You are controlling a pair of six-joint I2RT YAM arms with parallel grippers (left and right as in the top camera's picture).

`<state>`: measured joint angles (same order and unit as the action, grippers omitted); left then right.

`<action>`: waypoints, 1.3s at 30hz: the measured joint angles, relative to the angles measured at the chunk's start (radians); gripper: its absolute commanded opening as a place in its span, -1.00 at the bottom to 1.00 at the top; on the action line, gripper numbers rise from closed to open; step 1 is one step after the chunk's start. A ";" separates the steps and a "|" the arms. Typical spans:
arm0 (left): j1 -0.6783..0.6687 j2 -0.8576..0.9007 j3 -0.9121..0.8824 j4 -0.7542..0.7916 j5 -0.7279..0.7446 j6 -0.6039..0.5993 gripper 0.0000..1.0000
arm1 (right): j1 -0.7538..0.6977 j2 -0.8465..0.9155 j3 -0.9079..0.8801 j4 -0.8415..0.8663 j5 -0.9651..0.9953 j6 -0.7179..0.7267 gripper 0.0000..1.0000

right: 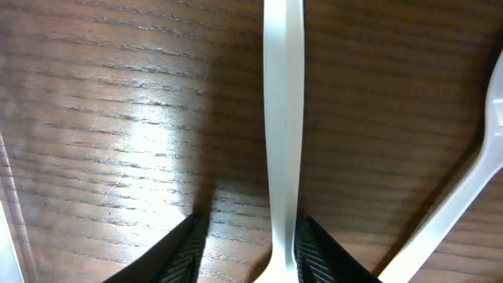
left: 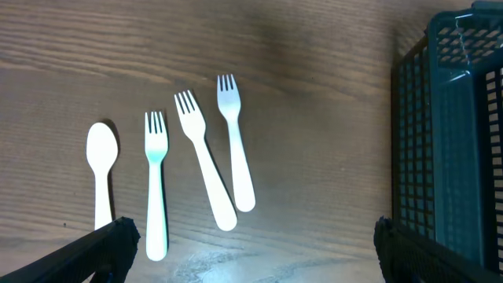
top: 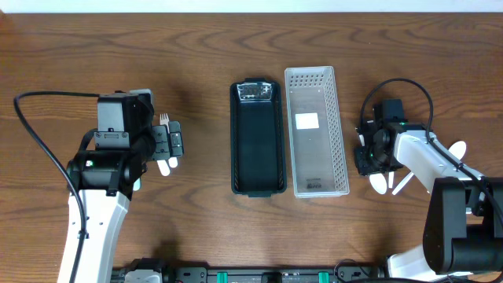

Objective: Pack container

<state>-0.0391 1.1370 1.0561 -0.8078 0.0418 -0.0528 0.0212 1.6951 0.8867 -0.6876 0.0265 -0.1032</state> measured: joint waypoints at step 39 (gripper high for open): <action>0.000 0.000 0.000 -0.004 0.000 0.000 0.96 | 0.001 -0.028 0.210 -0.084 0.000 0.103 -0.97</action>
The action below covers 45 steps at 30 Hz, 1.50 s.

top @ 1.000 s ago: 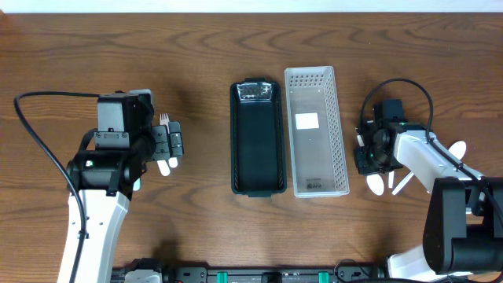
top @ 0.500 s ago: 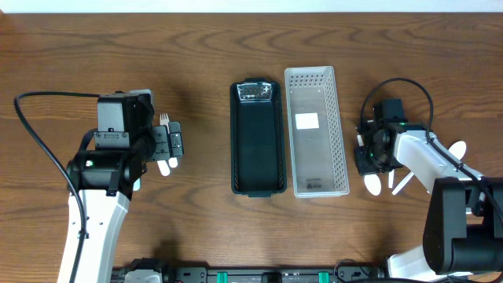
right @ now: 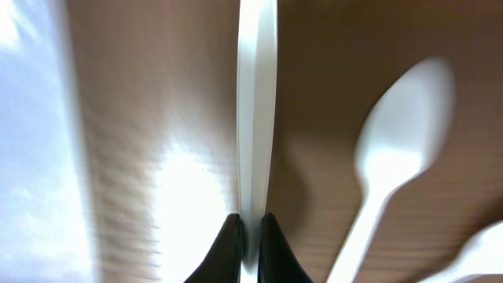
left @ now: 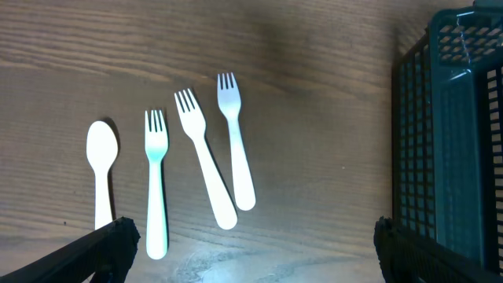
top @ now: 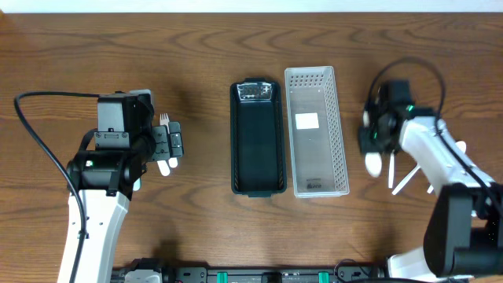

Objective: Pack container

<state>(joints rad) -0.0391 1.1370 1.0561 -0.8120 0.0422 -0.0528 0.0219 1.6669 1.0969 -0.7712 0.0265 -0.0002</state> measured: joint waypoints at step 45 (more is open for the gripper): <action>0.000 0.000 0.000 0.001 0.000 0.000 0.96 | 0.215 0.046 0.528 -0.248 -0.005 0.292 0.99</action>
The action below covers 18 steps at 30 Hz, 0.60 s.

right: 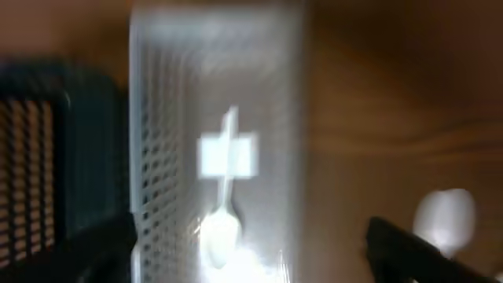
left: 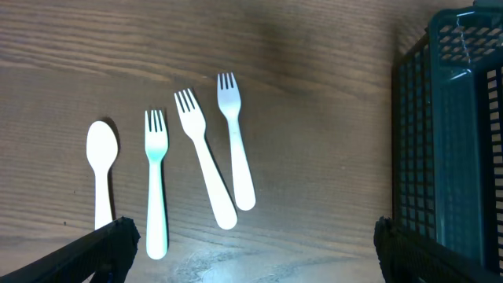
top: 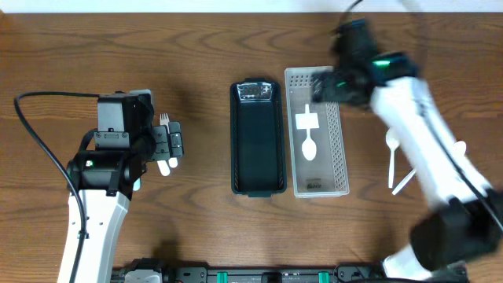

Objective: Pack container

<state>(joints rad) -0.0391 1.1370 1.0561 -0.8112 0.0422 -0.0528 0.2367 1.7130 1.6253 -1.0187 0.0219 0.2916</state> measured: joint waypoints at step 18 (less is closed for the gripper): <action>0.000 0.000 0.000 0.000 0.000 0.000 0.96 | -0.423 -0.014 -0.442 0.130 -0.005 -0.021 0.99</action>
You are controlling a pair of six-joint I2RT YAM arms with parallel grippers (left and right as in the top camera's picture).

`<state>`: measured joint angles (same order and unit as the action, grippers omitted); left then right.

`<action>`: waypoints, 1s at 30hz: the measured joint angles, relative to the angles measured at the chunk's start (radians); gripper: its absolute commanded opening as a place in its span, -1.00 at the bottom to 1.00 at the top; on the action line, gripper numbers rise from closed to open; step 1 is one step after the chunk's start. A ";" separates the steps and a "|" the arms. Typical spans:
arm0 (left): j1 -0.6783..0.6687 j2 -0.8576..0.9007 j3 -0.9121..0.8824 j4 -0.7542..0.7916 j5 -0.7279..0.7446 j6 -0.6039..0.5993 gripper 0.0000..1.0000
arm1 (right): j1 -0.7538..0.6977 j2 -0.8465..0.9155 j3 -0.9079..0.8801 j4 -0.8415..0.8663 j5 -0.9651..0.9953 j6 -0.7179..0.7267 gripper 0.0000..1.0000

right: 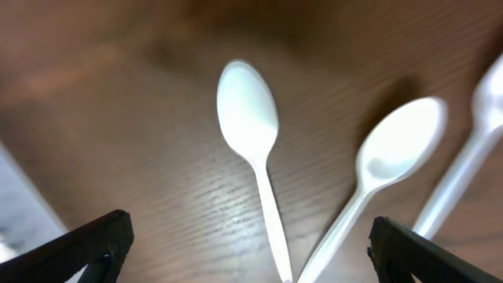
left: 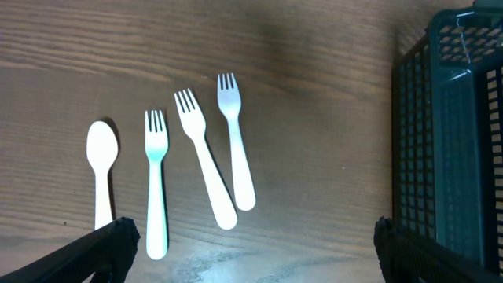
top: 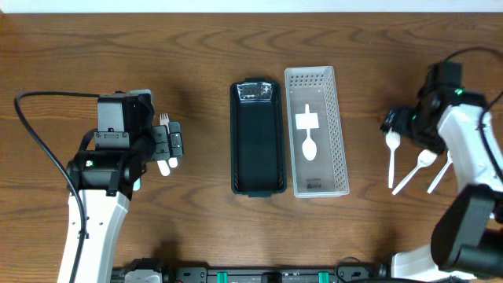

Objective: Pack container
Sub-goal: 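Lower right gripper onto a white spoon and grasp its handle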

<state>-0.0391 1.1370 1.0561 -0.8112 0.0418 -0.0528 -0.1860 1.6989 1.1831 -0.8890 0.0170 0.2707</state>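
Note:
A white spoon [top: 310,145] lies inside the clear white basket [top: 339,134]. Beside it the black basket [top: 236,137] holds nothing. My right gripper [top: 395,123] hangs open over three white spoons on the table at the right: the nearest spoon [right: 255,157] runs between its fingers [right: 86,244], a second spoon [right: 385,173] lies to its right, and a third spoon [right: 471,157] at the edge. My left gripper [left: 251,251] stands open above three white forks [left: 203,165] and one spoon [left: 100,169], holding nothing.
The black basket's mesh wall [left: 448,134] stands just right of the left gripper. A small shiny patch sits at the black basket's far end [top: 255,92]. A white label [top: 306,120] lies on the clear basket's floor.
My right gripper was open over the far end of the clear basket and is now open over the spoons on the table at the right. The left arm is unchanged.
My right gripper first stood low at the table with its fingers either side of a spoon handle. Then it was shut on that spoon beside the clear basket. Later the spoon lay in the clear basket with the gripper open above; now the gripper is back over the three spoons.

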 measured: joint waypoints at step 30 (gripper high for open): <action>0.000 0.000 0.000 0.000 0.000 0.000 0.96 | 0.000 0.159 -0.094 0.165 -0.008 -0.110 -0.38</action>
<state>-0.0391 1.1370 1.0561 -0.8116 0.0418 -0.0528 -0.1860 1.8580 1.0889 -0.7242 0.0086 0.1608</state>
